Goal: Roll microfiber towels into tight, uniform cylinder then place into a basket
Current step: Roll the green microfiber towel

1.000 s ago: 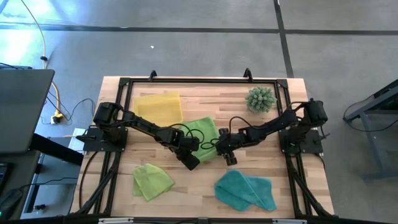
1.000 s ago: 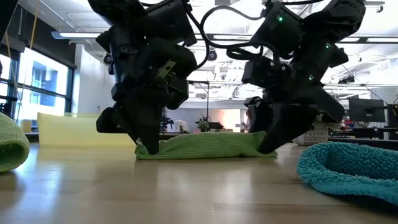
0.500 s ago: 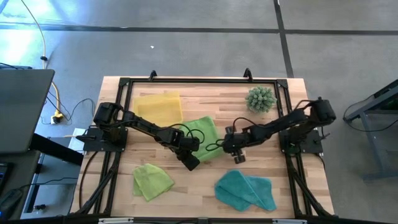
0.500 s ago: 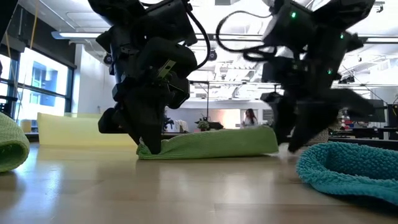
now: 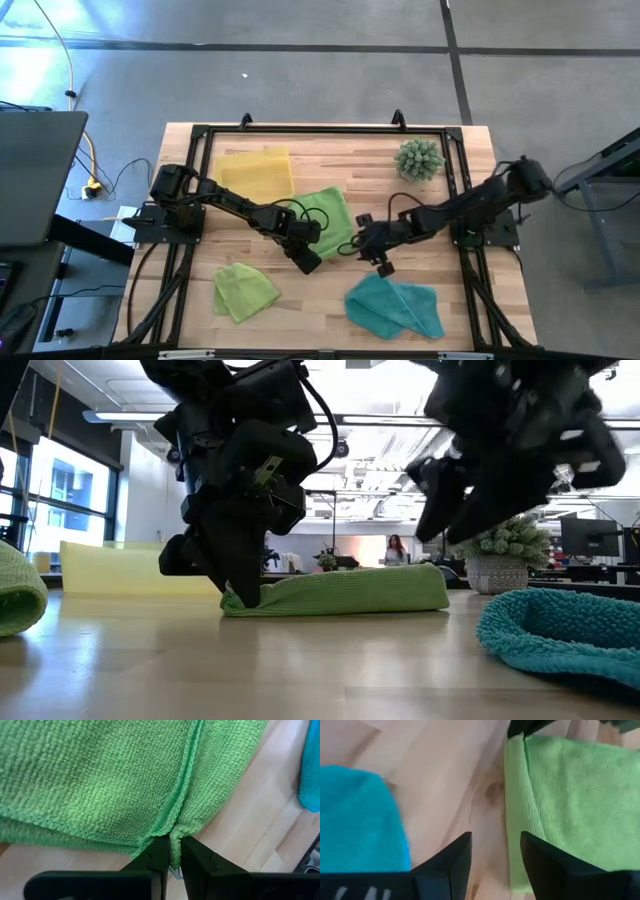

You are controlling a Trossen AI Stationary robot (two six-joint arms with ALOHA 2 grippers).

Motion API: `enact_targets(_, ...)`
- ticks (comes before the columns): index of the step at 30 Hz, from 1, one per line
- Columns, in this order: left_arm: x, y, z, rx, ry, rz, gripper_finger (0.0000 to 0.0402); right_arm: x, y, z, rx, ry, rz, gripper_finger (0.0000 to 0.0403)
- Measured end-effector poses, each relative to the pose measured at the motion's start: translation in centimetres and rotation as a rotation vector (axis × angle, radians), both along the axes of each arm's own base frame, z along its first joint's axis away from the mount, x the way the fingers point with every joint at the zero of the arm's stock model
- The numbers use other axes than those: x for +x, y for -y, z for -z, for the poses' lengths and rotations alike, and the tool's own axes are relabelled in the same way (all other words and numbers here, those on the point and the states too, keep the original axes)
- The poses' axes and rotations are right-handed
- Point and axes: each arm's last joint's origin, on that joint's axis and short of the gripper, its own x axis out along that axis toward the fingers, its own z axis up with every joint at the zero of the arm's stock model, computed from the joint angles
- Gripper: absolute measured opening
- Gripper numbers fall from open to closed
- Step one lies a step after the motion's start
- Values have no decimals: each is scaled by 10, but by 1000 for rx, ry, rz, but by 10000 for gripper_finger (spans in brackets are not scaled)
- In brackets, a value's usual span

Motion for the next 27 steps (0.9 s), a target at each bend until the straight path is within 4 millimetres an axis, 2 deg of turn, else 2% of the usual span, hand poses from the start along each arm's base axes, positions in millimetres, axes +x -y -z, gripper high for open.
enact_targets(5, 1, 0, 0, 1, 7, 2, 35, 9, 6, 26, -39, -59, 43, 157)
enact_targets(9, 1, 0, 0, 2, 12, 6, 35, 12, 14, 39, -93, -94, 101, 156)
enact_targets(17, 1, 0, 0, 3, 13, 9, 35, 13, 17, 42, -136, -92, 87, 162)
enact_targets(24, 1, 0, 0, 0, 14, 10, 35, 17, 23, 52, -144, -125, 113, 212)
enact_targets(27, 1, 1, 0, -13, 21, 32, 35, 18, 26, 57, -127, -144, 124, 216)
